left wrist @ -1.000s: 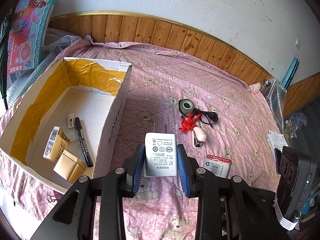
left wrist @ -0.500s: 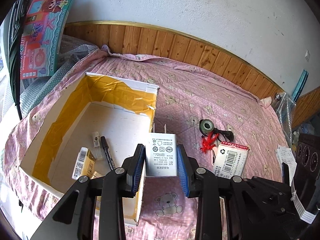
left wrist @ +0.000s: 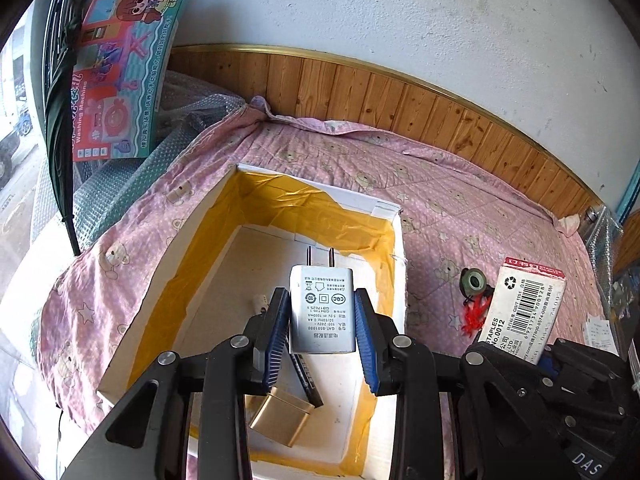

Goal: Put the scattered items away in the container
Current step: 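Carry the charger and staples box with both tools over the white box, then open both tools to drop the charger and staples box into the box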

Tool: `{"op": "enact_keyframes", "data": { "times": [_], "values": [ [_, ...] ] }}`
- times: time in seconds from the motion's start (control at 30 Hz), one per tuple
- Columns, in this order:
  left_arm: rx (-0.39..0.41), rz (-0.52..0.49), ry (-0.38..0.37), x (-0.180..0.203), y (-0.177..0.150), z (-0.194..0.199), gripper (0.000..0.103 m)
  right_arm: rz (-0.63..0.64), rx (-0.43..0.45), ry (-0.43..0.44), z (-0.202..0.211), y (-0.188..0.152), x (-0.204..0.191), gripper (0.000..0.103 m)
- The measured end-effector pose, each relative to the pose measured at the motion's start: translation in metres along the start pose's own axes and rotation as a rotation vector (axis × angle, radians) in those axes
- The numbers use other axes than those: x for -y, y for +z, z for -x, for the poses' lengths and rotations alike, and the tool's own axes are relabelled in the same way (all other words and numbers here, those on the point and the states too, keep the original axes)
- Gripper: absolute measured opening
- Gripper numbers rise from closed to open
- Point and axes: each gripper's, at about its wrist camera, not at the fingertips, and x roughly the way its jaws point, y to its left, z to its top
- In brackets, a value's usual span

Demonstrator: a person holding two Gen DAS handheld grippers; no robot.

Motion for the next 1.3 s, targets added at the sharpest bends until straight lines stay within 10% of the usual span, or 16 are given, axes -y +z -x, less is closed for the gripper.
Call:
{"op": "enact_keyframes", "data": {
  "times": [0.83, 1.3],
  "values": [
    [-0.230, 0.054, 0.067, -0.046, 0.007, -0.084, 0.034, 0.049, -0.212, -0.029, -0.115, 0.027, 0.013, 0.015],
    [-0.222, 0.091, 0.108, -0.057, 0.012, -0.091, 0.043, -0.037, -0.164, -0.031, -0.105, 0.025, 0.032, 0.023]
  ]
}}
